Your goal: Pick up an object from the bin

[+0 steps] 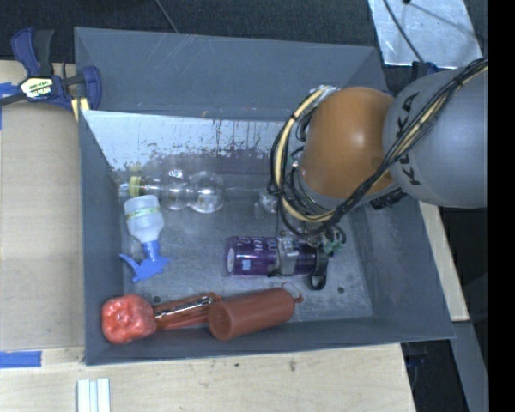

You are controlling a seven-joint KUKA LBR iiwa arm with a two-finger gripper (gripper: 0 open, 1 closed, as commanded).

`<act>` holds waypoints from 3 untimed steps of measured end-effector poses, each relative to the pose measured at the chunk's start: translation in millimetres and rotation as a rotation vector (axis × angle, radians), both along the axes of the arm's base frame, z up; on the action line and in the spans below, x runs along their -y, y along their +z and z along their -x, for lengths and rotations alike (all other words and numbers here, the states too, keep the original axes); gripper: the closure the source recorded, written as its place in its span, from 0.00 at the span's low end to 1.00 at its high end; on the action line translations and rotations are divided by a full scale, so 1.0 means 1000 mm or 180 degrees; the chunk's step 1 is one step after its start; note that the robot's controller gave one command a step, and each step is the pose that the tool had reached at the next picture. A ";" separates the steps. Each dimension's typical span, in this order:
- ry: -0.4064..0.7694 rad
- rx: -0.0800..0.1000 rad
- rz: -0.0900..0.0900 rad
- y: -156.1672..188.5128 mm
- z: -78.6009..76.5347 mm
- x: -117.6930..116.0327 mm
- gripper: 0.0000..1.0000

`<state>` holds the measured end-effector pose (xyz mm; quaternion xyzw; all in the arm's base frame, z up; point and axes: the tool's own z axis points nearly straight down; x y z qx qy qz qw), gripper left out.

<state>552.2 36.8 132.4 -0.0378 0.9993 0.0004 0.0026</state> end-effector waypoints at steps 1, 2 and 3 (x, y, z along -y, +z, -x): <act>-0.0336 -0.0012 -0.0001 -0.062 0.005 -0.006 1.00; -0.0337 -0.0012 -0.0001 -0.062 0.005 -0.006 1.00; -0.0450 -0.0011 -0.0001 0.086 0.000 -0.052 1.00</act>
Offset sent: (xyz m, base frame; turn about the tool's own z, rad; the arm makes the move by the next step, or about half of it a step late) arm 0.0000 0.0000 0.0000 0.0000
